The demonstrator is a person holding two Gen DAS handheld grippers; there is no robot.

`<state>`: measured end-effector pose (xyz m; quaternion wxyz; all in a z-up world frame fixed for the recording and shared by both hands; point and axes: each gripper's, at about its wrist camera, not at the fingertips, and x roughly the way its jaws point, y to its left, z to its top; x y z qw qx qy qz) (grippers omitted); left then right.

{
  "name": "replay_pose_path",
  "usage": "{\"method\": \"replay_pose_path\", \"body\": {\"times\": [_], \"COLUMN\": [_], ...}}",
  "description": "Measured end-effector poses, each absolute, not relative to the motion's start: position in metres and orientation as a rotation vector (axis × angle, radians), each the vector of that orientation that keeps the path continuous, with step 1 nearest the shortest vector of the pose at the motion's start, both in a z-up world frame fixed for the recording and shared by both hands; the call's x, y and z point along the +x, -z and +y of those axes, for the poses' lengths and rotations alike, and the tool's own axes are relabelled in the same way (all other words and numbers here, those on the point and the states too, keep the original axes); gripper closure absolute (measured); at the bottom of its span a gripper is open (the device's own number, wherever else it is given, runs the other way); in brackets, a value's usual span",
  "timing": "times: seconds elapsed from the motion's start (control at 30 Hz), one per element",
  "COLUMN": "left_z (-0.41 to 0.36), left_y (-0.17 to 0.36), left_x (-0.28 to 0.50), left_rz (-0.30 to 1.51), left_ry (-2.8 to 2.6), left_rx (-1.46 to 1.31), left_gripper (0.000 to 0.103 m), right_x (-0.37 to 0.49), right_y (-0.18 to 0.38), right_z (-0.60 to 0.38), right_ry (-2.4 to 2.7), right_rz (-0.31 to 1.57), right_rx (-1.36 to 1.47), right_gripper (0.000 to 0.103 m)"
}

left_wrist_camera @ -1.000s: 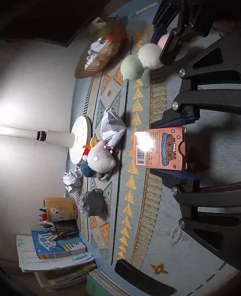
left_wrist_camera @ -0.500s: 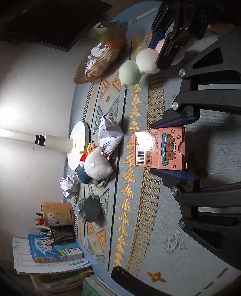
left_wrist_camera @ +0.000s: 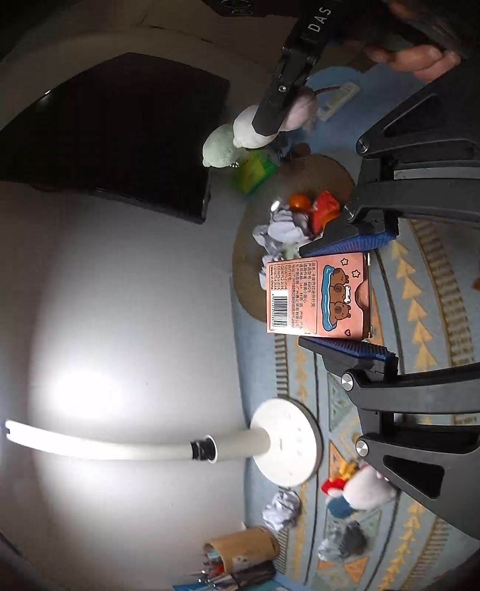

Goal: Organize objects
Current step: 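Carry the snack box and plush toy into the amber bowl and release both, then withdraw both tools from the bowl back toward the pile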

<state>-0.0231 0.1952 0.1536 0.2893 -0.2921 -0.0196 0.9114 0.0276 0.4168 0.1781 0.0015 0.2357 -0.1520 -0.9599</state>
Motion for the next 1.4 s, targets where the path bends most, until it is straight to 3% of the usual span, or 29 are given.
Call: {"method": "replay_pose_path", "body": {"times": [0.2,0.27,0.33,0.5,0.73,0.83,1.17,1.4], "left_z": [0.256,0.267,0.270,0.234,0.135,0.085,-0.008,-0.022], "left_y": [-0.137,-0.127,-0.118,-0.119,-0.129,-0.125,-0.046,-0.030], "left_x": [-0.072,-0.082,-0.087,-0.069,-0.013,0.010,0.018,0.016], "left_rz": [-0.112,-0.116,-0.116,-0.148,-0.190,-0.218,-0.162,-0.281], "left_ry": [-2.380,-2.383,-2.383,-2.390,-2.498,-2.618,-2.890,-2.892], "left_rx": [-0.805,-0.821,-0.853,-0.849,-0.844,-0.847,-0.995,-1.033], "left_gripper": [0.065,0.041,0.032,0.032,0.026,0.000,0.001,0.001], "right_x": [-0.014,-0.032,-0.039,-0.025,0.006,0.017,0.005,-0.002], "right_y": [-0.158,-0.144,-0.131,-0.125,-0.153,-0.146,-0.043,-0.024], "right_z": [0.457,0.464,0.473,0.468,0.378,0.332,0.248,0.242], "right_ry": [3.086,3.097,3.080,3.014,2.853,2.800,2.714,2.737], "right_rz": [-0.528,-0.526,-0.535,-0.587,-0.427,-0.362,-0.147,-0.070], "right_rx": [0.861,0.955,1.017,1.006,0.904,0.892,1.046,1.103], "right_gripper": [0.047,0.033,0.032,0.032,0.032,0.031,0.032,0.030]}}
